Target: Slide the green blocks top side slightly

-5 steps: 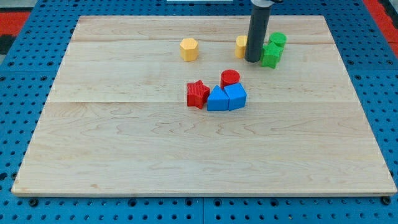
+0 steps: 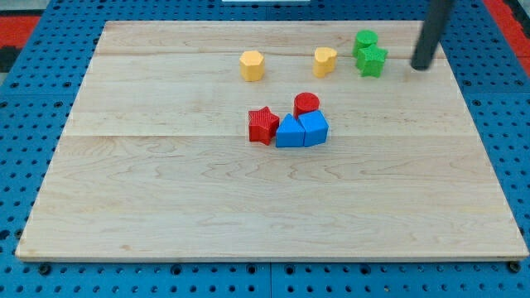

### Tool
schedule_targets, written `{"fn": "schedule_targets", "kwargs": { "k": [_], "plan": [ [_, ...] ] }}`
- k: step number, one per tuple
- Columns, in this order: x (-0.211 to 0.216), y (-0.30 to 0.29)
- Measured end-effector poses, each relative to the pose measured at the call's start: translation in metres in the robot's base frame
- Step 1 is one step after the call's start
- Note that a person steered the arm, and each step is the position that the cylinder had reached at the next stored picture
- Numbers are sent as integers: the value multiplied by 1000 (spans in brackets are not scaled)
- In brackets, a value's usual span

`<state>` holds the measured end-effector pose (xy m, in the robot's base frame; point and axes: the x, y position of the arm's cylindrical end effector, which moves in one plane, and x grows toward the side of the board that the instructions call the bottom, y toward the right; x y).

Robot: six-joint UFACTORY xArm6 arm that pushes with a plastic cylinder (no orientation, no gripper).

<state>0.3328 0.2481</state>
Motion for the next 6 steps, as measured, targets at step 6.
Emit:
{"fn": "schedule_targets", "kwargs": {
  "k": [6],
  "plan": [
    [-54,-49]
  ]
}}
